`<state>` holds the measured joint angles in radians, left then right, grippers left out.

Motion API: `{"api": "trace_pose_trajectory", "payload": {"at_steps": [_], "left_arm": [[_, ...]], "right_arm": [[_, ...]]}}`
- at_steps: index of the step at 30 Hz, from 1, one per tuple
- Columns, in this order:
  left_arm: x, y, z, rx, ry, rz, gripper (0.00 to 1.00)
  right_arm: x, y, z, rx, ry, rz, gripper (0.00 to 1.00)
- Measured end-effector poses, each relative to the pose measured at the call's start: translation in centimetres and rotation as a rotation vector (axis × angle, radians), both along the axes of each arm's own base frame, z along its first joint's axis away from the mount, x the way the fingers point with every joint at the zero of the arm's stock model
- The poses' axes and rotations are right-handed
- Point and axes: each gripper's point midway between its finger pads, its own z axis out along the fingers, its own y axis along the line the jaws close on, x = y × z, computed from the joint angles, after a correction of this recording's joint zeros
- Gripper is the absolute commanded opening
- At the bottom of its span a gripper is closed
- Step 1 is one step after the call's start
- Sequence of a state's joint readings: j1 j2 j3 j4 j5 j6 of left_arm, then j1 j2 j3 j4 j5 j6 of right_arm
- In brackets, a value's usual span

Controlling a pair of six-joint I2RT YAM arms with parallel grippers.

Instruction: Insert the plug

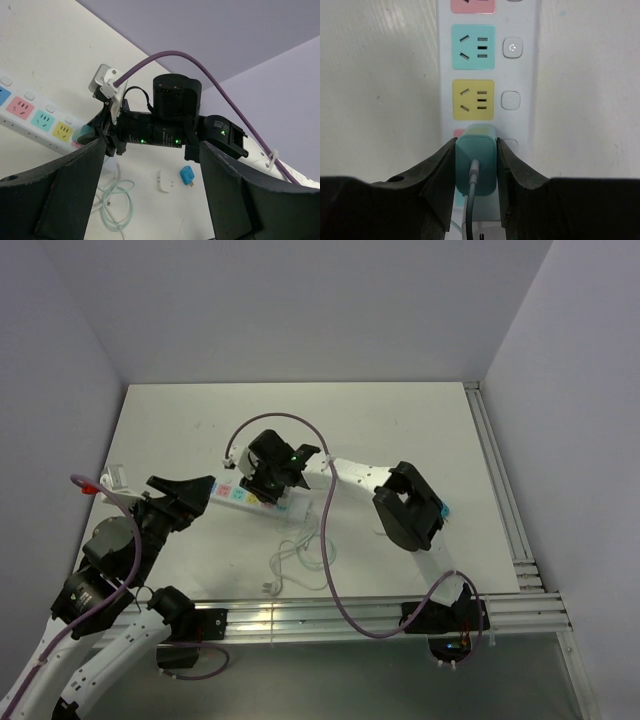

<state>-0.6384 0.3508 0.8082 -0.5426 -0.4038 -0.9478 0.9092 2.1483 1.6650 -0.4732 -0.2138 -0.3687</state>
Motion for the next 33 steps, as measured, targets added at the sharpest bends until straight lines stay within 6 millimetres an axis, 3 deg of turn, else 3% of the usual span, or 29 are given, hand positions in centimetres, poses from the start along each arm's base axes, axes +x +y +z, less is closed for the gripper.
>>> {"api": "trace_pose_trajectory", "payload": {"at_steps": [10,28,30,33], "left_arm": [[0.0,0.0,-0.1,0.003,0.003,0.0,0.82],[-0.2,-0.3,0.3,-0.016,0.001,-0.017,0.82],[-0.1,-0.4,0.2,-0.017,0.004,-0.019,0.82],[-0.1,-0.5,0.2,-0.015,0.006,-0.022,0.82]], "right_arm": [[0.4,2.8,-0.3,0.146,0.007,-0.055,0.0],[1.6,3.2,-0.1,0.297,-0.097,-0.27,0.0],[1.7,3.1,-0.1,0.295,-0.099,-0.291,0.05],[1.8,3.0,-0.1,0.289,-0.111,-0.321,0.24]]}}
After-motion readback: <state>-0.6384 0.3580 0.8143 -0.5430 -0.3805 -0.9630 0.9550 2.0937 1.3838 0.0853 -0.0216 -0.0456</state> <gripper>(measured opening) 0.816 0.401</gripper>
